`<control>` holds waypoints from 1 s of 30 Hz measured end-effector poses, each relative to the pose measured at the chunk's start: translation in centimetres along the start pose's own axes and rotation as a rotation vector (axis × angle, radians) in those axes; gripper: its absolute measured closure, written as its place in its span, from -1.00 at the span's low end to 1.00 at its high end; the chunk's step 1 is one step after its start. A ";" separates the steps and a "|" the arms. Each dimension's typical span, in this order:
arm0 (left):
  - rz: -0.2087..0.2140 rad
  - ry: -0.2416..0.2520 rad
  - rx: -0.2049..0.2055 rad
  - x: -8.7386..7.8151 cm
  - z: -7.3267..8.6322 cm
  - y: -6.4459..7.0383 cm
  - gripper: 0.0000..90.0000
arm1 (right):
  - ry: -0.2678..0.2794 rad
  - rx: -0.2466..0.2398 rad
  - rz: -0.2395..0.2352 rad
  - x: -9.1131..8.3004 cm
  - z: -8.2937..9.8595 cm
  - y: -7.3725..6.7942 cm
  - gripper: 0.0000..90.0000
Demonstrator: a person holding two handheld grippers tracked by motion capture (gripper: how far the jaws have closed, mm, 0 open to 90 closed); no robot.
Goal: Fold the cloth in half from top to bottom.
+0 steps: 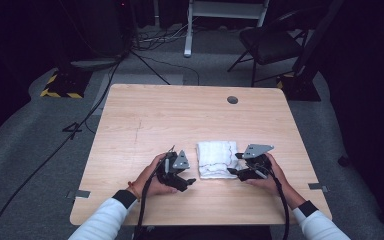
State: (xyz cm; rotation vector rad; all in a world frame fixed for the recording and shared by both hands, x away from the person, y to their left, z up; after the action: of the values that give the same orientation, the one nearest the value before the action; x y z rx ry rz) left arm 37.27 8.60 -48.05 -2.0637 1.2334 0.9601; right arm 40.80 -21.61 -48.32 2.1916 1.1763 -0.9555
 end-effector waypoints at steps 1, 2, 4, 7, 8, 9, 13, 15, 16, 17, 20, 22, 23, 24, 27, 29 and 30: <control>-0.043 0.002 -0.021 -0.5 1.0 -0.2 -0.46 | 0.001 0.005 -0.002 0.3 0.0 0.0 -0.28; -0.043 0.002 -0.021 -0.5 1.0 -0.2 -0.46 | 0.005 0.014 -0.009 0.5 -0.1 0.0 -0.28; -0.055 0.019 -0.045 -0.9 2.0 -0.4 -0.47 | 0.006 0.011 -0.004 0.8 -0.2 0.0 -0.28; -0.058 0.004 -0.073 -1.2 3.2 -0.6 -0.54 | -0.001 0.004 0.005 1.7 -0.2 -0.2 -0.34; -0.060 -0.011 -0.074 -1.2 3.6 -0.7 -0.55 | -0.001 0.008 0.003 1.9 -0.2 -0.3 -0.34; -0.075 -0.030 -0.066 -1.3 4.0 -0.8 -0.55 | -0.001 0.008 0.003 1.9 -0.2 -0.3 -0.34; -0.133 -0.067 -0.073 -1.9 5.3 -1.2 -0.52 | -0.022 0.038 0.009 2.3 -0.4 -0.3 -0.37; -0.127 -0.055 -0.100 -2.2 5.8 -1.5 -0.55 | -0.025 0.053 0.027 2.6 -0.8 -0.4 -0.37; -0.120 -0.048 -0.114 -2.3 6.0 -1.6 -0.55 | -0.025 0.053 0.027 2.6 -0.8 -0.4 -0.38; -0.112 -0.048 -0.124 -2.4 6.2 -1.7 -0.55 | -0.023 0.063 0.028 2.8 -1.0 -0.4 -0.37; -0.090 -0.054 -0.164 -2.3 6.6 -2.1 -0.55 | -0.010 0.082 0.039 3.7 -1.7 -0.1 -0.37; -0.082 -0.052 -0.167 -2.3 6.6 -2.0 -0.55 | -0.006 0.088 0.043 4.1 -2.1 0.2 -0.37; -0.075 -0.047 -0.171 -2.3 6.6 -1.9 -0.55 | -0.006 0.088 0.043 4.1 -2.1 0.2 -0.37; -0.064 -0.050 -0.171 -2.2 6.6 -2.0 -0.56 | -0.005 0.088 0.041 4.3 -2.3 0.4 -0.37; -0.065 -0.053 -0.173 -2.0 6.7 -1.9 -0.57 | -0.008 0.095 0.035 4.9 -2.9 1.0 -0.37; -0.064 -0.050 -0.175 -2.0 6.8 -1.8 -0.57 | -0.004 0.101 0.036 5.4 -3.4 1.5 -0.36; -0.065 -0.048 -0.175 -2.0 6.8 -1.8 -0.57 | -0.002 0.107 0.038 5.9 -3.9 1.9 -0.36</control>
State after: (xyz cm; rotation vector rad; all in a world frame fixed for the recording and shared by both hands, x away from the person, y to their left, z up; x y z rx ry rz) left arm 36.24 15.47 -50.37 -2.1867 1.0843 1.1152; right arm 46.08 -16.85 -50.14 2.2877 1.1024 -1.0261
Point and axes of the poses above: each handheld gripper's, and its own axes: x roughly forward along the jaws, z roughly out of its underside, y roughly to its right, the point moved 1 cm from there along x, roughly forward along the jaws, and after that the axes turned 6 degrees about -y, right-handed, at the moved point
